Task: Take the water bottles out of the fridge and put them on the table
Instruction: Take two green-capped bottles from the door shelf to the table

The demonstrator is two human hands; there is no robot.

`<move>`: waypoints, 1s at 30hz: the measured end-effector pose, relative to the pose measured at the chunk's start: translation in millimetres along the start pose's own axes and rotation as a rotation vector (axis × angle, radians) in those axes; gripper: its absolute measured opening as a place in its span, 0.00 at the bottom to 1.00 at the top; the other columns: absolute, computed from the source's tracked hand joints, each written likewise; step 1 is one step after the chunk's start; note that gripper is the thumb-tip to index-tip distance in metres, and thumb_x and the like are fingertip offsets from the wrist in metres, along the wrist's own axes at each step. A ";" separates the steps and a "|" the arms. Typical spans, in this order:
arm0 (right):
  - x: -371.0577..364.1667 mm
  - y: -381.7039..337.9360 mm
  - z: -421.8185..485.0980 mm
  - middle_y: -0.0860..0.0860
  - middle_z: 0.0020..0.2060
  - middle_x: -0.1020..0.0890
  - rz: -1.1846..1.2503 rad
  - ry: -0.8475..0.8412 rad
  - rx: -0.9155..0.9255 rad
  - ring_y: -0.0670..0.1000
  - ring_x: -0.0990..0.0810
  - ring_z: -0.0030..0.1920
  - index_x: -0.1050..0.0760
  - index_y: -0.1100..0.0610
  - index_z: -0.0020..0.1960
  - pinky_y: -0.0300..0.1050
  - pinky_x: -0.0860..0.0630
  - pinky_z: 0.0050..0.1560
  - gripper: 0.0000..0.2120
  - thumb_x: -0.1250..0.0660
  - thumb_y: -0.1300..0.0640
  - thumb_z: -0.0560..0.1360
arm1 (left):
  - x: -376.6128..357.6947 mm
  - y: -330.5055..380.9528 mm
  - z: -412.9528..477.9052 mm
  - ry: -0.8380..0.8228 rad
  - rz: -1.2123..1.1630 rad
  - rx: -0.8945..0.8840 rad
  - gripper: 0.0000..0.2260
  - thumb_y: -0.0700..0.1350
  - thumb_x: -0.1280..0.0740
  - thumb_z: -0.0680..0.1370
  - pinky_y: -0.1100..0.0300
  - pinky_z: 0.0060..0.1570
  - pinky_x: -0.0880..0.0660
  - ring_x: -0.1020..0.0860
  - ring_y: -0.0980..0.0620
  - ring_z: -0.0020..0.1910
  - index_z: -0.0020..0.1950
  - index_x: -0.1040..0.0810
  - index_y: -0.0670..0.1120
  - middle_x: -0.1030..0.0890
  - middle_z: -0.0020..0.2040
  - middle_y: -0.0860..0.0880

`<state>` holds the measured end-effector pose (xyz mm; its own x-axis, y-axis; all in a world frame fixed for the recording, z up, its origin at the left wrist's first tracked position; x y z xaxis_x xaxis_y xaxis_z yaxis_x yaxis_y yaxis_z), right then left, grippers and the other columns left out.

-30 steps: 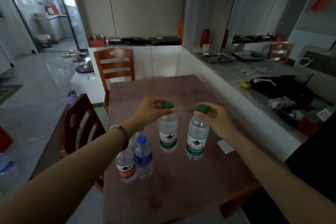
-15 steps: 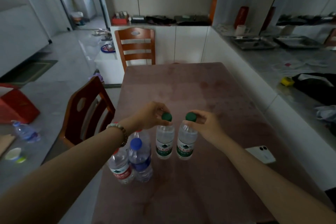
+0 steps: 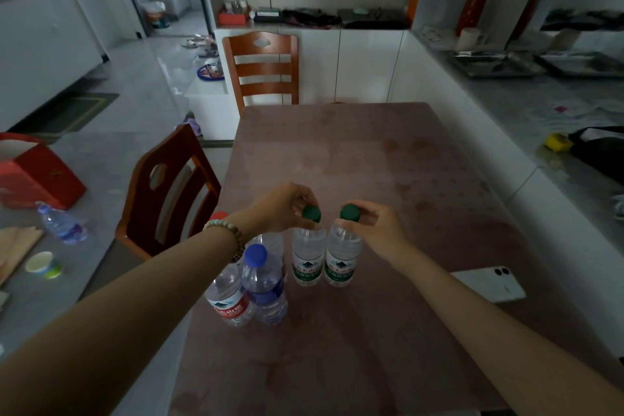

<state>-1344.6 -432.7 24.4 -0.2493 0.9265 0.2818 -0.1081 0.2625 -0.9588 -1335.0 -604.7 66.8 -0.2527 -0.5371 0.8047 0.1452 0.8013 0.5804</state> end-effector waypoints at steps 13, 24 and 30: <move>-15.7 -2.3 -5.3 0.42 0.42 0.19 0.030 -0.001 0.000 0.42 0.21 0.44 0.23 0.48 0.46 0.30 0.25 0.47 0.13 0.25 0.61 0.66 | 5.4 -11.3 -13.4 0.001 0.037 0.024 0.17 0.46 0.25 0.69 0.56 0.54 0.22 0.20 0.51 0.49 0.54 0.22 0.45 0.18 0.53 0.47; -16.3 -3.6 -11.0 0.47 0.51 0.21 -0.114 -0.049 -0.043 0.47 0.23 0.54 0.25 0.54 0.58 0.43 0.27 0.60 0.17 0.27 0.55 0.70 | 0.9 -8.6 -5.7 -0.045 0.035 0.095 0.17 0.46 0.27 0.72 0.58 0.56 0.25 0.21 0.49 0.53 0.58 0.23 0.43 0.19 0.56 0.45; 36.3 -3.9 -40.7 0.48 0.73 0.39 -0.235 0.157 -0.117 0.49 0.38 0.72 0.35 0.49 0.70 0.52 0.37 0.71 0.27 0.33 0.46 0.73 | 5.3 39.8 13.2 0.019 0.023 -0.021 0.18 0.52 0.36 0.78 0.59 0.55 0.29 0.24 0.48 0.59 0.63 0.27 0.43 0.23 0.63 0.44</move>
<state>-1314.0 -389.1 36.9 -0.0779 0.8646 0.4964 -0.0316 0.4955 -0.8680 -1343.1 -572.2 92.5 -0.2307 -0.5234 0.8202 0.1707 0.8081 0.5637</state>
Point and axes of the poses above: each hand's wrist, its own z-axis towards the middle knuckle, its own x-axis out of the back of the hand, y = z × x, the point moved 6 cm from there along z, towards the middle knuckle
